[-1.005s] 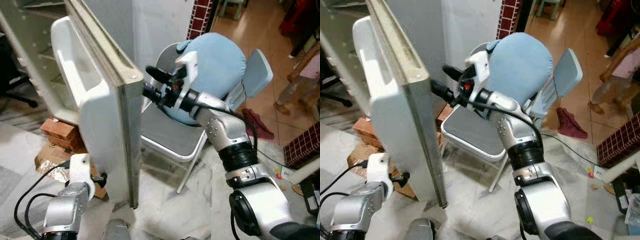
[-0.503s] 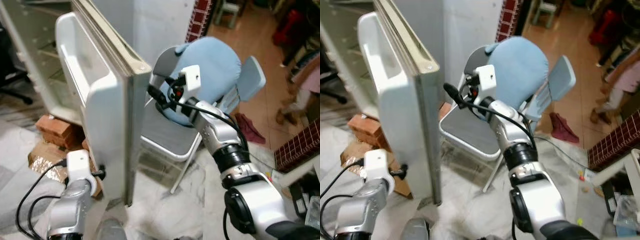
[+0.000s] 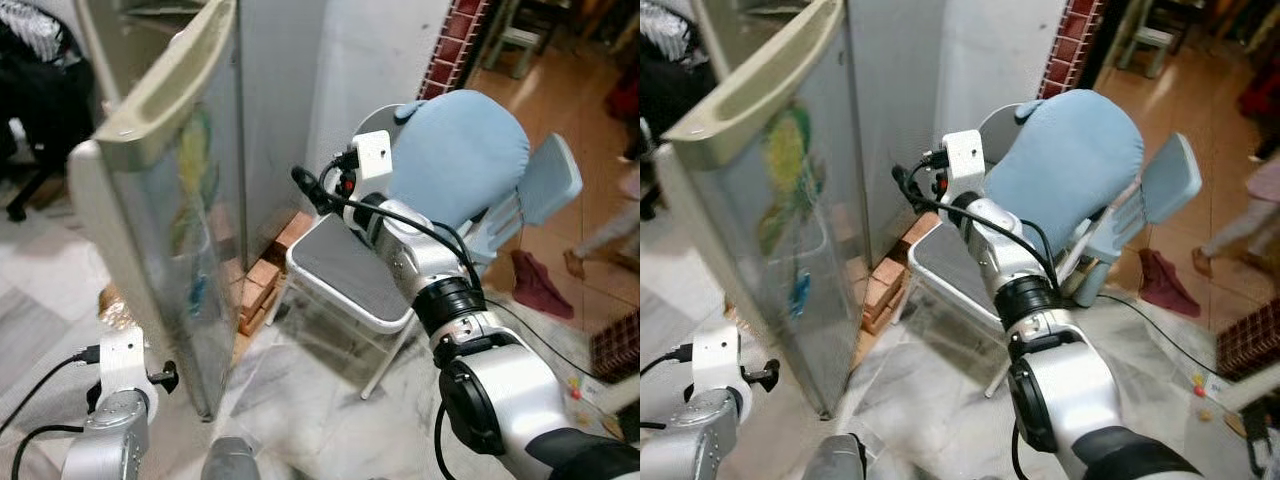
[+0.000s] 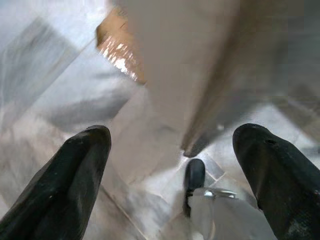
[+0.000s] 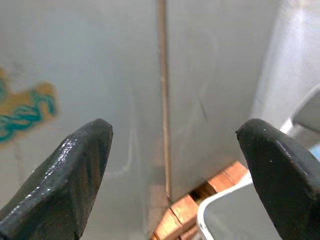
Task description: Restocking fridge
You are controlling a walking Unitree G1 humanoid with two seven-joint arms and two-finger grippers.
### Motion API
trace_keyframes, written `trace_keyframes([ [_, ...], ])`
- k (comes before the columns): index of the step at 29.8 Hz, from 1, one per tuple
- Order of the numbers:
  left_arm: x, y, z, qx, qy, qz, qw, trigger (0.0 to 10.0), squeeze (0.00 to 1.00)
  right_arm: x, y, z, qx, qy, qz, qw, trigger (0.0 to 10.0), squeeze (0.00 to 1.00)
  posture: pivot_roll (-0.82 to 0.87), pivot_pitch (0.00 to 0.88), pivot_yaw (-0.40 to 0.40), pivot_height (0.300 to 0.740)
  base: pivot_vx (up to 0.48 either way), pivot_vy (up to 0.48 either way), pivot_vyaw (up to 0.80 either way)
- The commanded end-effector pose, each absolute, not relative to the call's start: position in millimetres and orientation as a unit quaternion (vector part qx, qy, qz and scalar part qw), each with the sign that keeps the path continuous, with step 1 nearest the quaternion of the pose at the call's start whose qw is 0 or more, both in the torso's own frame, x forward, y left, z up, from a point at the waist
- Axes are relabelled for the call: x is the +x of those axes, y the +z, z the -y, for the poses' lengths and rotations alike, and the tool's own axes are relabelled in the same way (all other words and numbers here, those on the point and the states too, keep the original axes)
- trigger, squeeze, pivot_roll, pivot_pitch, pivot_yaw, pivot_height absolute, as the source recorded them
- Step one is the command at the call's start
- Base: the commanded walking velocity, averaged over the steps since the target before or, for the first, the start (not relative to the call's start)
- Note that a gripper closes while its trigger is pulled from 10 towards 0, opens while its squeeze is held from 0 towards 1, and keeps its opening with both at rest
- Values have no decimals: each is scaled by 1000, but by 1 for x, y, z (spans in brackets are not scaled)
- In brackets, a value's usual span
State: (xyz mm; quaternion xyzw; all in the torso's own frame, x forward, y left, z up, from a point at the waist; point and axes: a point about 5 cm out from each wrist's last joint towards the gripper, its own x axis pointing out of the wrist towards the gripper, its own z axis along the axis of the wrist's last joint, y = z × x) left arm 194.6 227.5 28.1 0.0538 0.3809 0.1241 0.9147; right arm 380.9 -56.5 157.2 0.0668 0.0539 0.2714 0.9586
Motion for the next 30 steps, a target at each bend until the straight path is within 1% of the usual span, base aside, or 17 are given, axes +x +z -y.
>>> trace_keyframes([
  [1,198,29,-218,66,81,-367,925,10000,0,384,163,56,64,269,-45,960,10000,0,203,0,-114,740,0,0,0],
  [3,201,30,-216,71,61,-357,929,10000,0,384,164,55,65,268,-45,960,10000,0,204,0,-118,740,0,0,0],
  [4,205,30,-215,91,49,-350,931,10000,0,384,164,55,64,267,-44,961,10000,0,204,0,-118,740,0,0,0],
  [9,209,30,-217,105,48,-341,933,10000,0,385,164,54,64,268,-43,960,10000,0,201,0,-119,740,0,0,0],
  [11,219,35,-238,112,115,-321,933,10000,0,385,164,56,66,267,-39,961,10000,0,195,0,-119,740,0,0,0],
  [13,225,46,-269,121,212,-281,928,10000,0,385,164,59,65,264,-38,962,10000,0,194,0,-116,740,0,0,0],
  [14,221,54,-290,123,279,-260,916,10000,0,385,162,62,61,261,-39,963,10000,0,197,0,-115,740,0,0,0],
  [15,218,55,-296,123,297,-255,912,10000,0,385,161,63,60,260,-40,963,10000,0,197,0,-115,740,0,0,0],
  [17,204,60,-317,135,361,-240,891,10000,0,384,157,67,56,257,-43,964,10000,0,199,0,-114,740,0,0,0],
  [18,204,60,-317,135,361,-240,891,10000,0,384,157,67,56,257,-43,964,10000,0,199,0,-114,740,0,0,0],
  [20,192,61,-328,137,393,-237,878,10000,0,383,152,70,52,255,-47,964,10000,0,200,0,-114,740,0,0,0],
  [22,187,64,-329,156,402,-220,875,10000,0,381,147,74,48,250,-55,966,10000,0,200,0,-114,740,0,0,0],
  [25,189,66,-321,161,392,-202,883,10000,0,380,143,77,46,248,-58,966,10000,0,199,0,-115,740,0,0,0],
  [26,193,68,-313,162,379,-191,891,10000,0,379,142,79,45,247,-59,966,10000,0,197,0,-113,740,0,0,0],
  [27,201,71,-297,164,352,-169,906,10000,0,378,139,82,44,242,-62,967,10000,0,195,0,-113,740,0,0,0],
  [29,209,74,-283,160,328,-148,919,10000,0,377,136,85,40,233,-63,970,10000,0,190,0,-112,740,0,0,0],
  [30,215,77,-272,156,306,-135,930,10000,0,376,134,88,38,223,-62,972,10000,0,180,0,-111,740,0,0,0],
])
